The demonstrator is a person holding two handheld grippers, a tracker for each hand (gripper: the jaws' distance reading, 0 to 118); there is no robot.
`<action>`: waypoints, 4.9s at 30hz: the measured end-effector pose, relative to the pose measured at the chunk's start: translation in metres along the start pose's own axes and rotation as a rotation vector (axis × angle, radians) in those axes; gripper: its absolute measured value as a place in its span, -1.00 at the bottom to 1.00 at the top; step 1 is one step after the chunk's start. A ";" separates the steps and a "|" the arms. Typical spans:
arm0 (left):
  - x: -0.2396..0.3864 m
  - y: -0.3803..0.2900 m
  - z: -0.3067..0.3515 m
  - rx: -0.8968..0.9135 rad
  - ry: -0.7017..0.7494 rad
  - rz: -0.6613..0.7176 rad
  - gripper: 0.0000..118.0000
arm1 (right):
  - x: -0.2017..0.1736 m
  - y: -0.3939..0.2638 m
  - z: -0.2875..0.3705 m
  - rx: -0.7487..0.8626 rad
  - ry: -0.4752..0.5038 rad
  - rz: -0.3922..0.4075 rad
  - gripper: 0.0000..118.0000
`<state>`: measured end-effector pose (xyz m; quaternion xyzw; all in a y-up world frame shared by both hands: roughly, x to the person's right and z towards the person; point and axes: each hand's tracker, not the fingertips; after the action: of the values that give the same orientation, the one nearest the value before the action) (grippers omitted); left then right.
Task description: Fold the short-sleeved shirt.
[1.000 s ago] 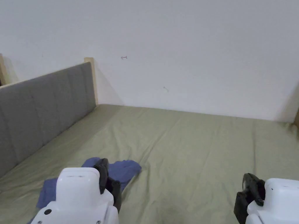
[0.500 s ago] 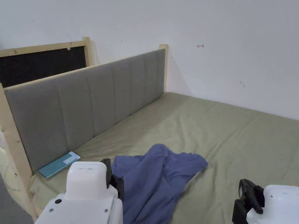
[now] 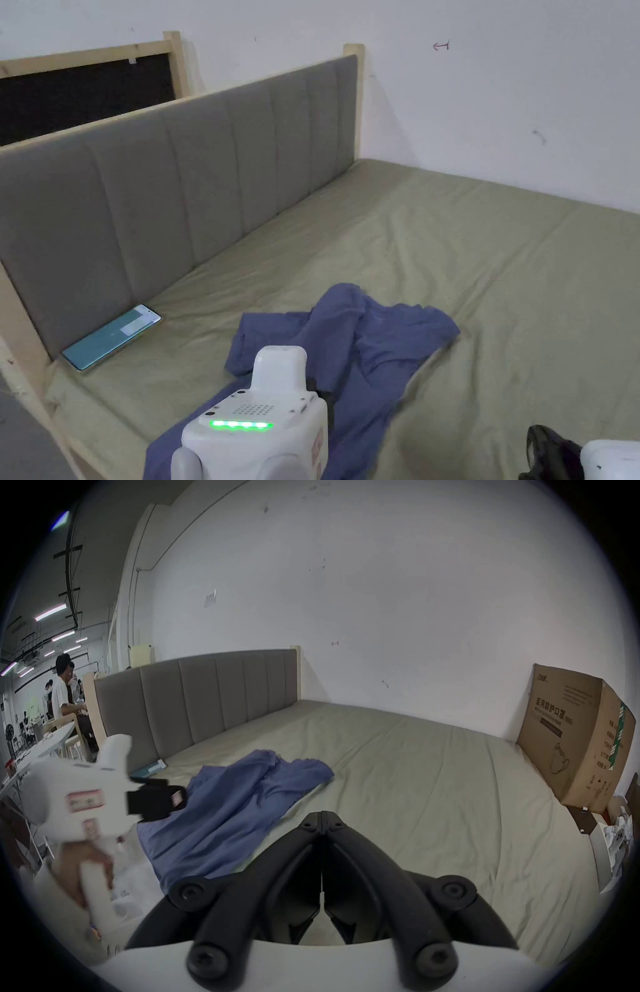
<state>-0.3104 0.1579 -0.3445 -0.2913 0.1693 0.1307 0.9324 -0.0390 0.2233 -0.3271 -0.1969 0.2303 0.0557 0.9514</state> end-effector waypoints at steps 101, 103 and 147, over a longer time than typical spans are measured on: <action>0.258 0.035 -0.157 -0.422 -0.396 -0.272 0.66 | 0.223 -0.064 0.041 -0.215 -0.462 -0.353 -1.00; 0.270 0.029 -0.183 -0.459 -0.396 -0.273 0.65 | 0.230 -0.070 0.033 -0.246 -0.470 -0.359 -1.00; 0.242 0.013 -0.151 -0.416 -0.442 -0.357 -0.99 | 0.434 -0.027 -0.246 -0.844 -0.213 -0.262 -0.92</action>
<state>-0.1308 0.1146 -0.5622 -0.4646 -0.1202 0.0572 0.8754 0.2489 0.1067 -0.7185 -0.5882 0.0617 0.0440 0.8051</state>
